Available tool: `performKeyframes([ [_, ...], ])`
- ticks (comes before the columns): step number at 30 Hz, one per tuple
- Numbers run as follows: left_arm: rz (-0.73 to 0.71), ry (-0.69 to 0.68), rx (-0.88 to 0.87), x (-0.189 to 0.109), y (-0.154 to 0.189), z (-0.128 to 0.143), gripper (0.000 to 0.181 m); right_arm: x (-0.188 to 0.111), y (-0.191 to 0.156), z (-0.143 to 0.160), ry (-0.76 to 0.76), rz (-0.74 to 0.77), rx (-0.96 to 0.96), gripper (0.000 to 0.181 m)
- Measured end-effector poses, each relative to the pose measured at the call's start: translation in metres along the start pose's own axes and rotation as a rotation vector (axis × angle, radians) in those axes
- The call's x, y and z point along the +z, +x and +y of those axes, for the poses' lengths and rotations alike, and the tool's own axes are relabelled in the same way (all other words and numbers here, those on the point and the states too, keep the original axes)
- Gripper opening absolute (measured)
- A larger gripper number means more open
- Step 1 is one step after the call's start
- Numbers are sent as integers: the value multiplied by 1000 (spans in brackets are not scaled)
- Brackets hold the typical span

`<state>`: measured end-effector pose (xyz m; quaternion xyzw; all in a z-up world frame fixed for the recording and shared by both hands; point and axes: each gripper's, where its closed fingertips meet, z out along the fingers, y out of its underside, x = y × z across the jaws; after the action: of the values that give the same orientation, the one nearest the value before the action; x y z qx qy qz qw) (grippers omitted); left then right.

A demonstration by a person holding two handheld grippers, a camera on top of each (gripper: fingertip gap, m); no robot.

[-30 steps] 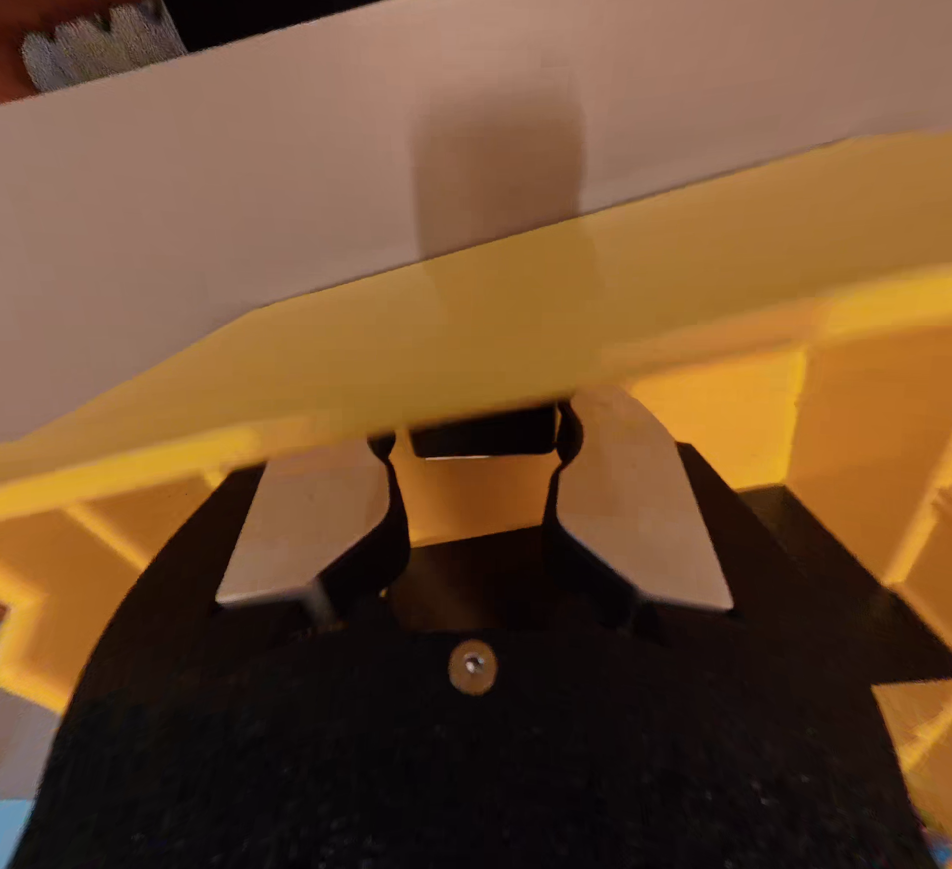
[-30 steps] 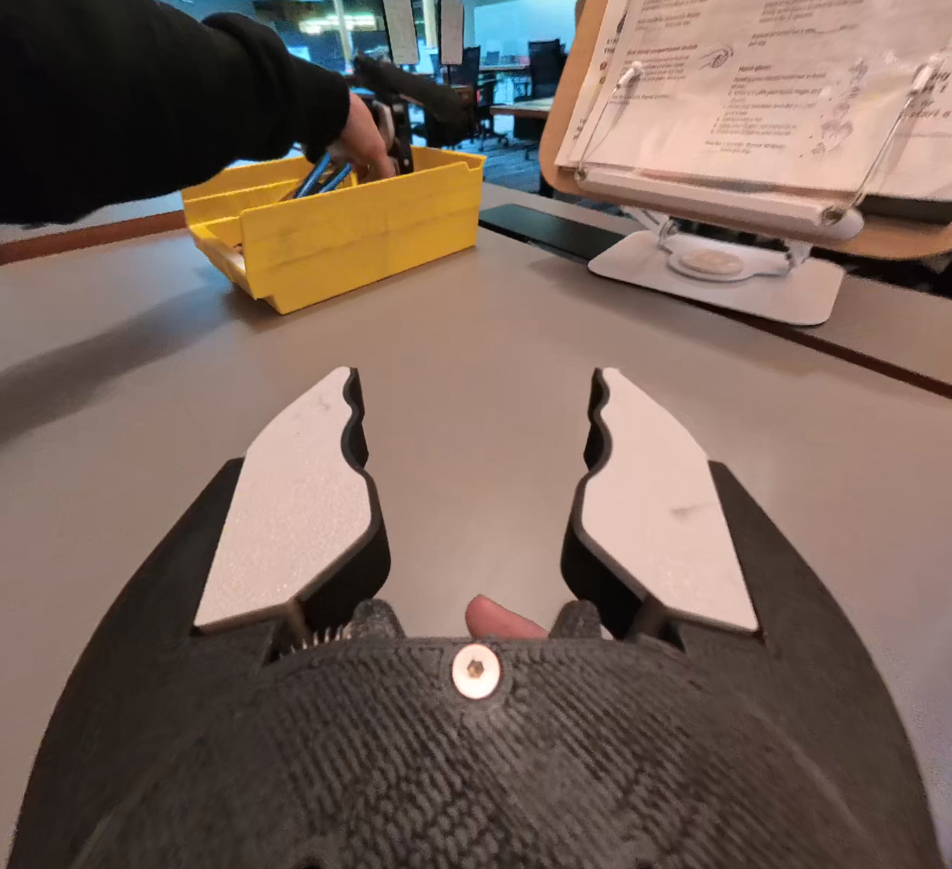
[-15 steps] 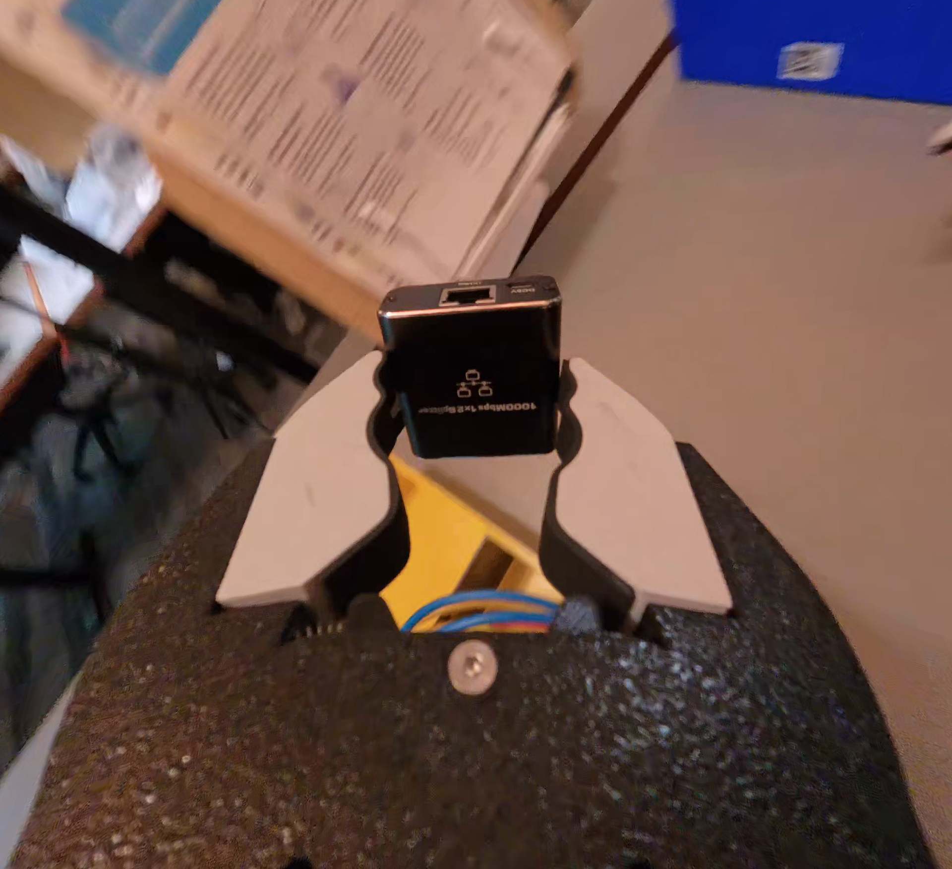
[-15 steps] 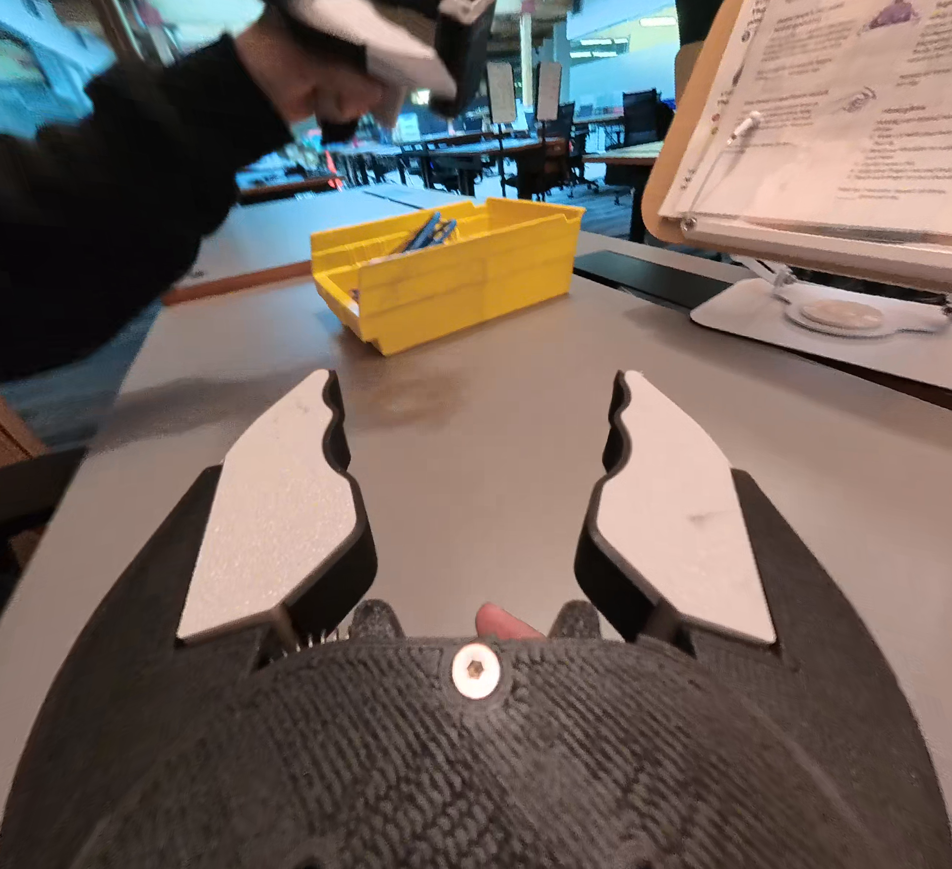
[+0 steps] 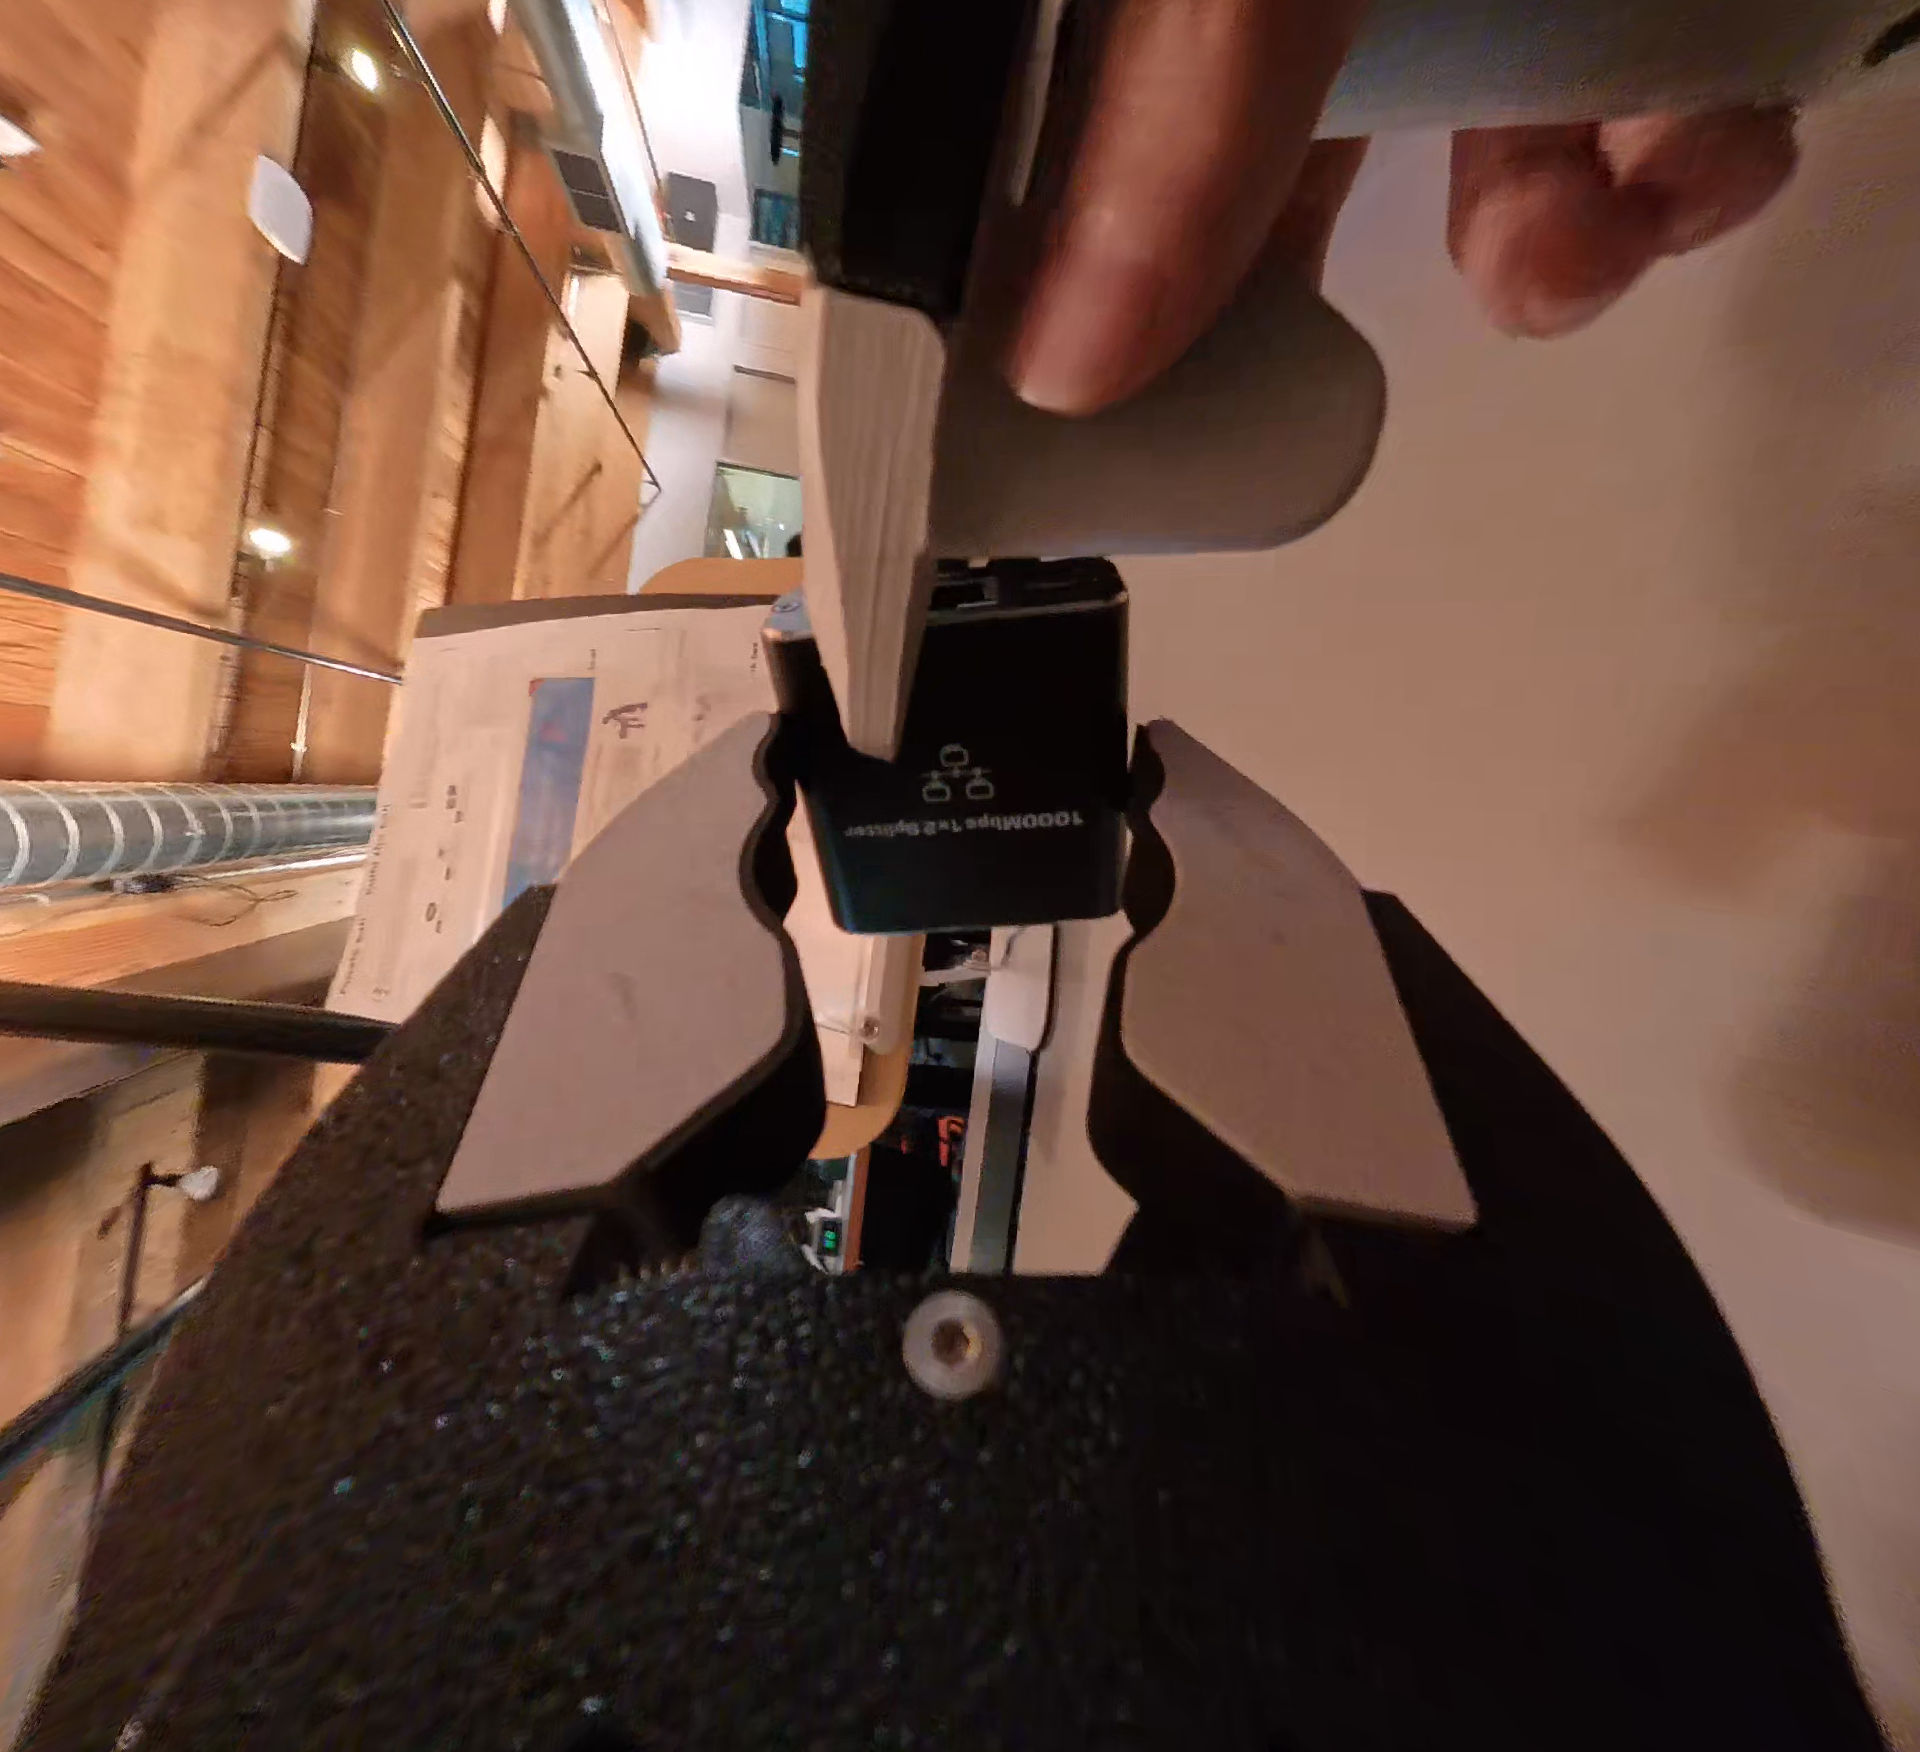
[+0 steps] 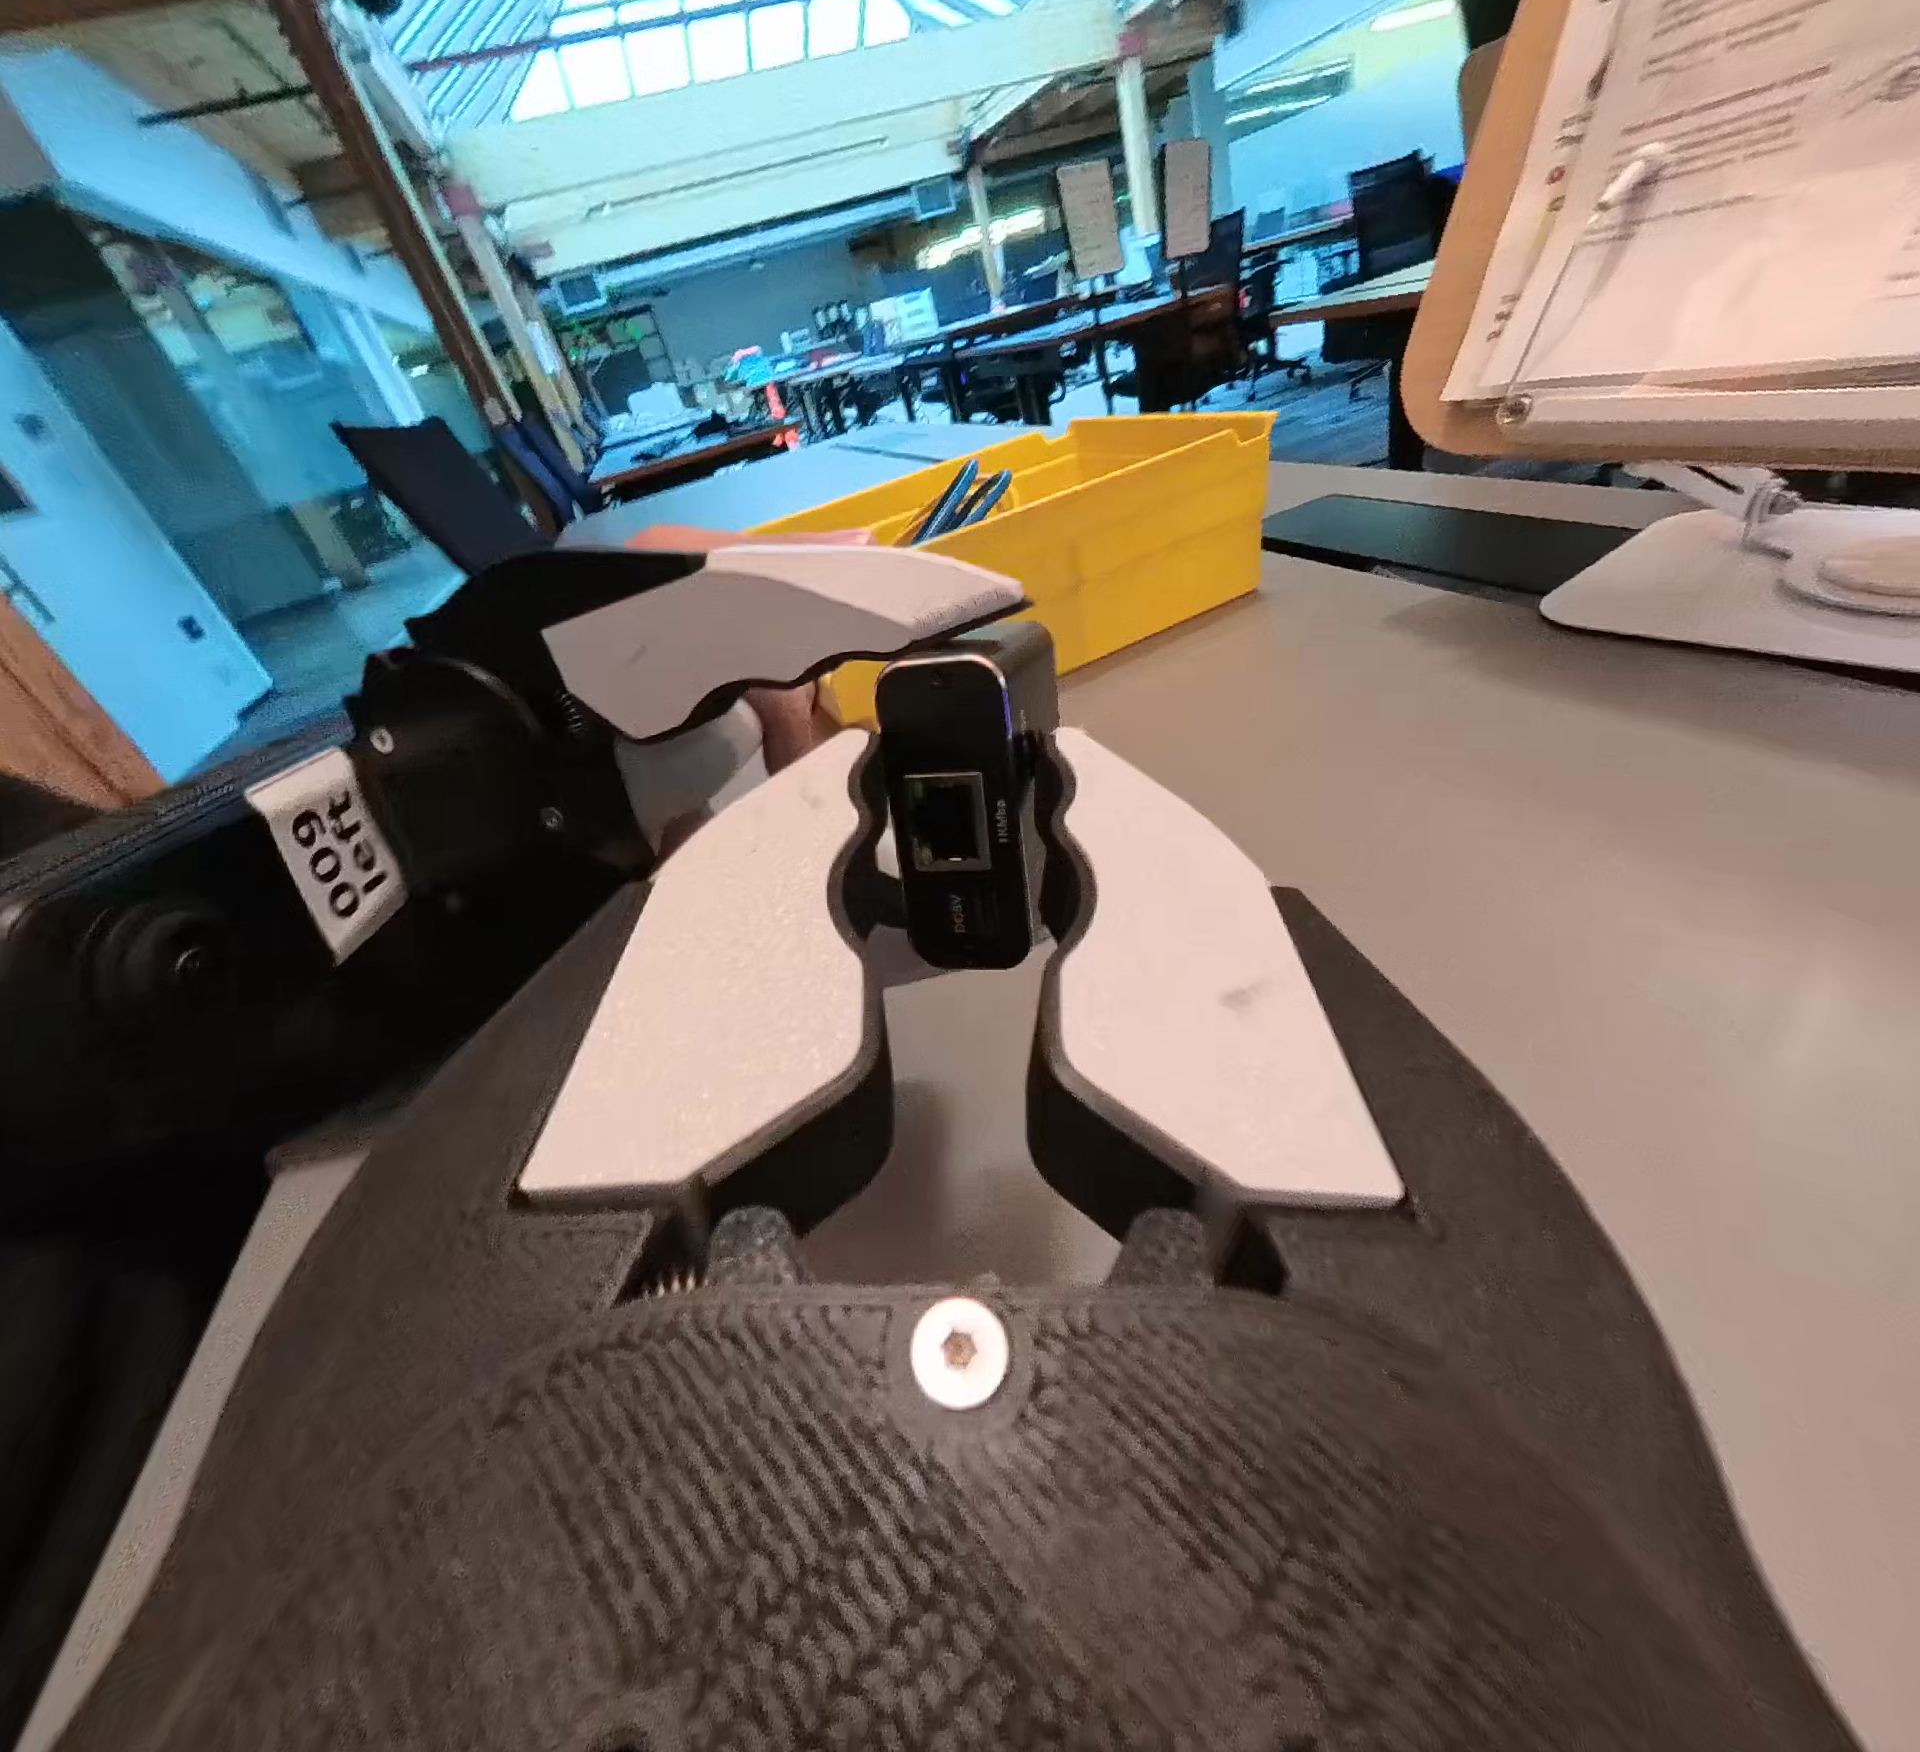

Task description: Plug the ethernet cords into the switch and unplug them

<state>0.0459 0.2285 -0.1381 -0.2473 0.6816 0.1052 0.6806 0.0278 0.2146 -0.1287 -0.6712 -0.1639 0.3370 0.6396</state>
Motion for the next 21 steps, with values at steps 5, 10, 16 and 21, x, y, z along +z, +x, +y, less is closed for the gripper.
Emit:
performKeyframes([
  [5,-68,180,-115,-12,-3,-7,59,-1,-7,-9,72,-153,215,24],
  [10,262,448,-1029,-34,-22,0,59,-16,-6,-33,302,-372,534,24],
  [16,820,690,-1696,-61,-41,-7,46,-21,-18,-40,315,-435,438,24],
  [21,825,499,-1448,-53,-5,-16,49,-23,-20,-39,319,-455,431,24],
])
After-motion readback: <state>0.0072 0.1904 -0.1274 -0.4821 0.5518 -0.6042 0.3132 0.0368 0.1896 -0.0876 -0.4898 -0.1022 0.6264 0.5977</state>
